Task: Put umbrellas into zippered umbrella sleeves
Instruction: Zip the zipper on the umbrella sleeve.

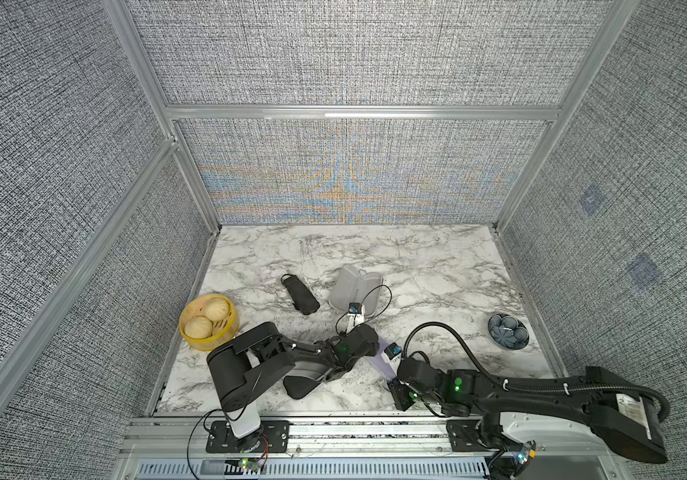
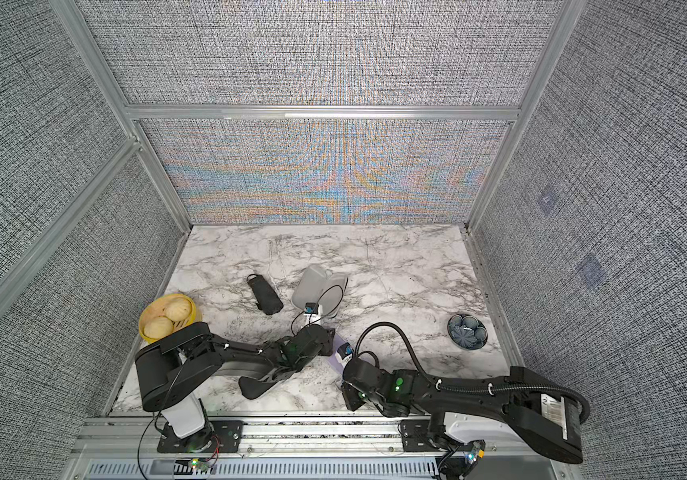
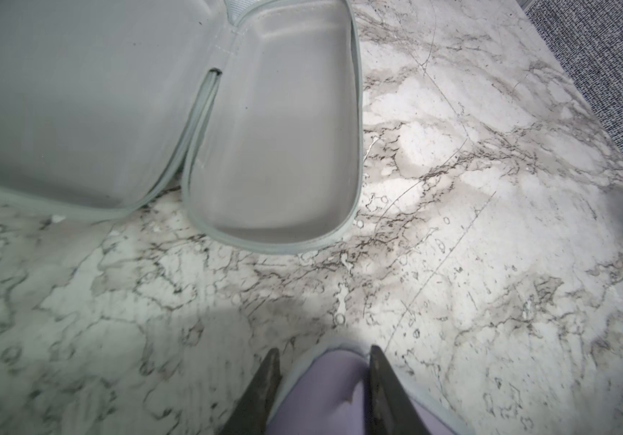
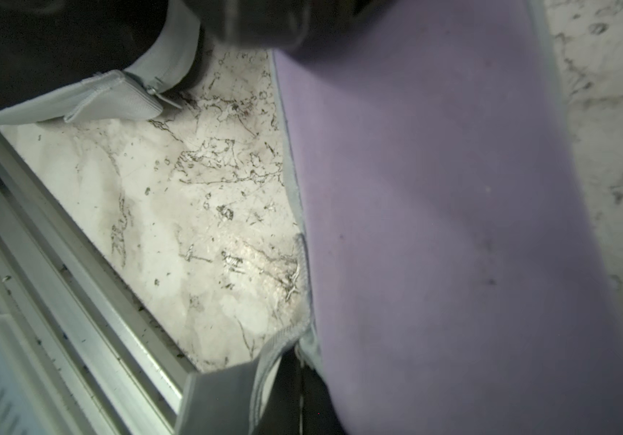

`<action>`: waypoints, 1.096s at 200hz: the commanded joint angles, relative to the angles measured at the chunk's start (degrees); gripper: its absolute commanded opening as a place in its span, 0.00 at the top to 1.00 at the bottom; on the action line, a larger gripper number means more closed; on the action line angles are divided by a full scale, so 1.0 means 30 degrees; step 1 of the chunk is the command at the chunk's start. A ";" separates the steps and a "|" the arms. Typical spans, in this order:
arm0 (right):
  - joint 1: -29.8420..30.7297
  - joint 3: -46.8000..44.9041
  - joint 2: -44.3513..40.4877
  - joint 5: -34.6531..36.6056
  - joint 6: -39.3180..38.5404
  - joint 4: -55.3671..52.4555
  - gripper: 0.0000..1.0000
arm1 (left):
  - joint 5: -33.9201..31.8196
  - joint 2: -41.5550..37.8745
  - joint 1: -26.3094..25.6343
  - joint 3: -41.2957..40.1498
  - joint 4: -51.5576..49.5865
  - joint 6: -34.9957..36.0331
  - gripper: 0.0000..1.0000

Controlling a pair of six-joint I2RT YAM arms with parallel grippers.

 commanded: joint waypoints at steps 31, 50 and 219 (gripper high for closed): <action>-0.1889 0.0242 -0.1419 0.2149 -0.0842 -0.0694 1.00 | 0.5322 -0.1167 -0.1100 -0.0999 -0.3937 0.1934 0.78; -0.2386 -0.0136 -0.2521 0.2622 -0.0520 -0.2368 1.00 | 0.3716 -0.2786 -0.1373 -0.1438 -0.5226 0.1764 0.75; -0.2706 -0.0663 -0.9215 0.4523 0.0091 -0.6540 0.42 | -0.1102 -0.7139 -0.1289 0.0020 -0.9039 0.3414 0.04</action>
